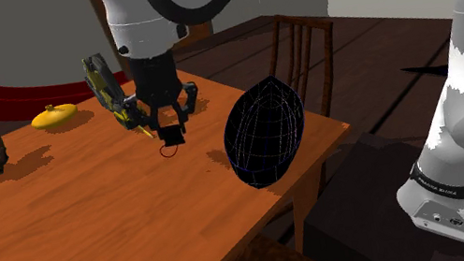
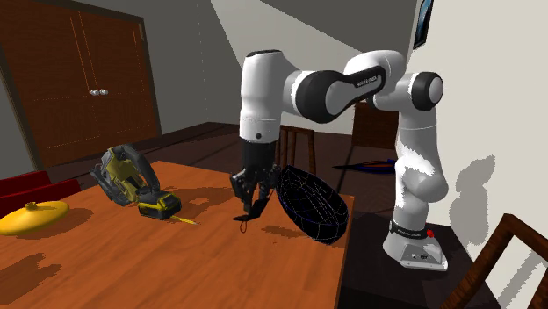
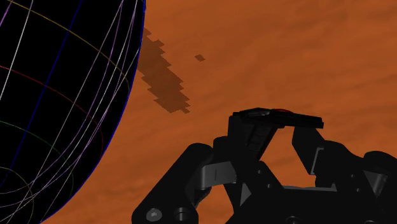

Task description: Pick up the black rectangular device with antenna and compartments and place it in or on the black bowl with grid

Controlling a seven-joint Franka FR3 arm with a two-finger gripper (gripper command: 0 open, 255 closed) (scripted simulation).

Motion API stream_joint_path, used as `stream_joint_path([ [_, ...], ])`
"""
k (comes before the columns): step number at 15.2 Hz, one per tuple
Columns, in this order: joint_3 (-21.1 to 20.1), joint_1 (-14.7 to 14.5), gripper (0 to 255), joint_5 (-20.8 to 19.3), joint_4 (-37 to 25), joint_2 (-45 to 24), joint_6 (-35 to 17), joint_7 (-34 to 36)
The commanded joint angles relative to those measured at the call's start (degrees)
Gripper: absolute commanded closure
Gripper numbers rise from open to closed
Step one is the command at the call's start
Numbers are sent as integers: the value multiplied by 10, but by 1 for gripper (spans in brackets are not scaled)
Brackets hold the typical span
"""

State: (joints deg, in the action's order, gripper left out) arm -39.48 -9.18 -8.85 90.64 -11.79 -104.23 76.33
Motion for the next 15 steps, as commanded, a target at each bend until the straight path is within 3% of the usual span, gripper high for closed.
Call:
stream_joint_path([
  [1,-1,0,255,2,-12,2,14,-2],
  [10,-3,-11,255,-6,-92,-10,84,0],
  [15,16,57,255,98,67,143,43,-84],
])
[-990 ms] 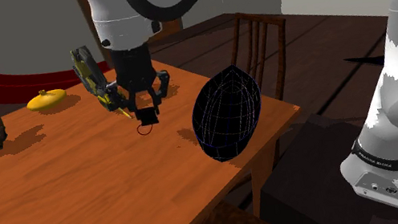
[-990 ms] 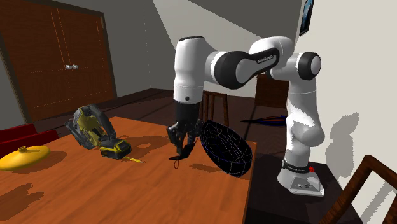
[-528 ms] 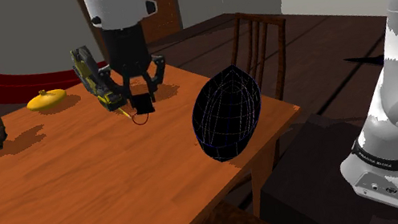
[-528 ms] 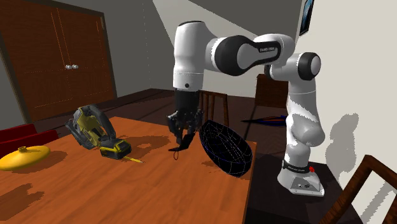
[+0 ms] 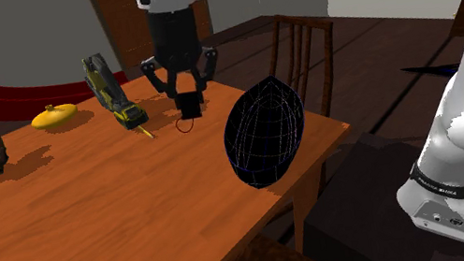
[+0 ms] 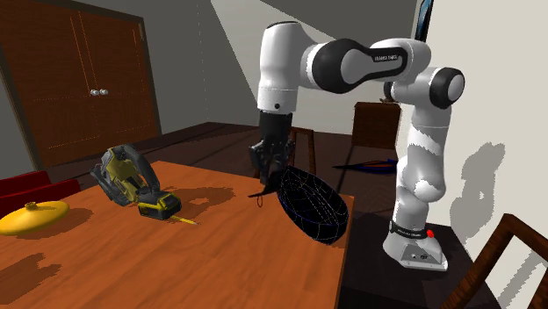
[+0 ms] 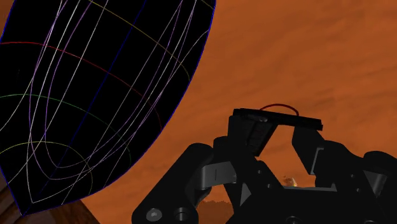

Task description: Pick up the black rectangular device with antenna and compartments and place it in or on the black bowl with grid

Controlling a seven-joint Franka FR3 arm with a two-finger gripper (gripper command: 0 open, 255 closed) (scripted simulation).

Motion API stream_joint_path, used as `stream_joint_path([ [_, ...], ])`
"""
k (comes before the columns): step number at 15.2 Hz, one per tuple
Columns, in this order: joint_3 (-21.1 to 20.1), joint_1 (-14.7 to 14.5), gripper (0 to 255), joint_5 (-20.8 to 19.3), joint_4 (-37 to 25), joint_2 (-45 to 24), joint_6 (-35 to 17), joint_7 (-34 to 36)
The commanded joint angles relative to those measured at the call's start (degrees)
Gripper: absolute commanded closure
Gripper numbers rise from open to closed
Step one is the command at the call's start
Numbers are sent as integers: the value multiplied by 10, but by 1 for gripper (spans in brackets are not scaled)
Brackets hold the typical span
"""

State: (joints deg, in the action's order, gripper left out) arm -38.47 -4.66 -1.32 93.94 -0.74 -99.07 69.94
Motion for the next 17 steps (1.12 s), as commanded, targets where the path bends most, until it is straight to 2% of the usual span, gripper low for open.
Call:
stream_joint_path([
  [1,15,18,255,41,60,61,-12,-38],
  [6,74,24,255,109,177,189,-15,-122],
  [12,149,14,255,142,293,319,4,-205],
  [17,144,11,255,147,334,323,-33,-207],
])
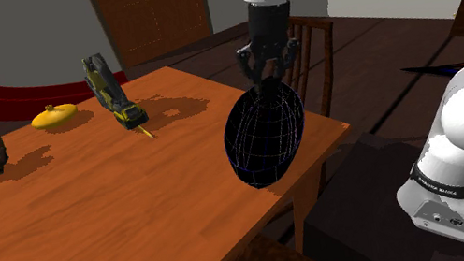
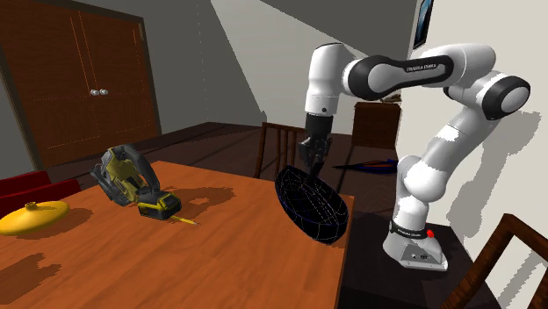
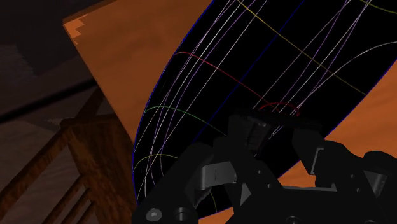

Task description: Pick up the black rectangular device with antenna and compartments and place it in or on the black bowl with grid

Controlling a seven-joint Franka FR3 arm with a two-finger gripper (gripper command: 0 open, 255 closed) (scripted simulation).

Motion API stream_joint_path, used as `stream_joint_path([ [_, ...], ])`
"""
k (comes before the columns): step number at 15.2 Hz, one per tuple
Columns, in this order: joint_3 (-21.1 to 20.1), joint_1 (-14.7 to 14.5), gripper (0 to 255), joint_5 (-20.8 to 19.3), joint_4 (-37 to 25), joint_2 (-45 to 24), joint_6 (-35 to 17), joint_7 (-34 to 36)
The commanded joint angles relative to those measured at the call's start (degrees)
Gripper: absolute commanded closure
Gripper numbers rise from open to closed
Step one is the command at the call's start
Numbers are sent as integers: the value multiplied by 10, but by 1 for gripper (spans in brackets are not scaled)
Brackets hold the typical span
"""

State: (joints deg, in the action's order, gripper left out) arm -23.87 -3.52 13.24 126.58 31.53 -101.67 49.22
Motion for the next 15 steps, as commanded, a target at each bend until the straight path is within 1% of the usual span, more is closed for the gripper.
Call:
stream_joint_path([
  [1,-3,-1,255,2,16,1,-15,-1],
  [7,-11,-4,255,9,65,1,-64,-3],
  [15,-11,-4,255,9,65,1,-64,-3],
])
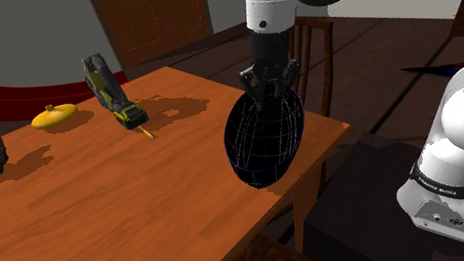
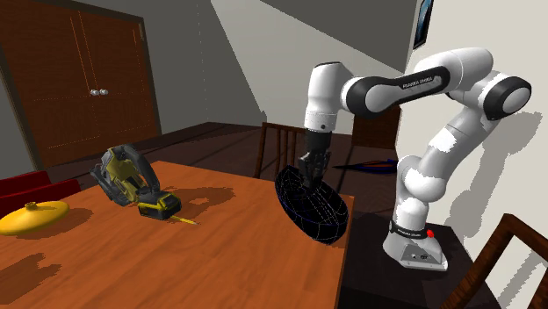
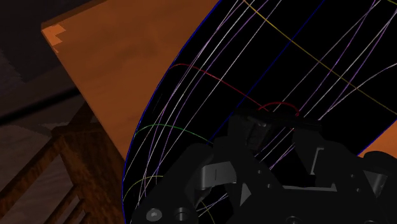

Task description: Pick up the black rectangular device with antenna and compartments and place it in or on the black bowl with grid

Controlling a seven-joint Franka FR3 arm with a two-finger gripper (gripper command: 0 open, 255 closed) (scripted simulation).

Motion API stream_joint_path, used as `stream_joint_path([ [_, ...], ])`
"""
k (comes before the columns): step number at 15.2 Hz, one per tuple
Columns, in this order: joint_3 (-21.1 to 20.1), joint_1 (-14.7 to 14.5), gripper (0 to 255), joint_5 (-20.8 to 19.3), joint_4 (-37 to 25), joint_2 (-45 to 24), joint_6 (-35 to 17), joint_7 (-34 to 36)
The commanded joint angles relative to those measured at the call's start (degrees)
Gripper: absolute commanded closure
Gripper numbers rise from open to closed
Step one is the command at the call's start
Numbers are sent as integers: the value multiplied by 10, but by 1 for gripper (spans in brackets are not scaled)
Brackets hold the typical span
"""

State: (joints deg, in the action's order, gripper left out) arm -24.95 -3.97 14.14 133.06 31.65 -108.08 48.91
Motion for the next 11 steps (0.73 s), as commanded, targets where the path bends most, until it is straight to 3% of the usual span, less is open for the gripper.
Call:
stream_joint_path([
  [1,0,0,0,0,0,0,0,0],
  [6,0,0,0,0,0,0,0,0],
  [11,14,3,0,-8,-67,5,73,2],
])
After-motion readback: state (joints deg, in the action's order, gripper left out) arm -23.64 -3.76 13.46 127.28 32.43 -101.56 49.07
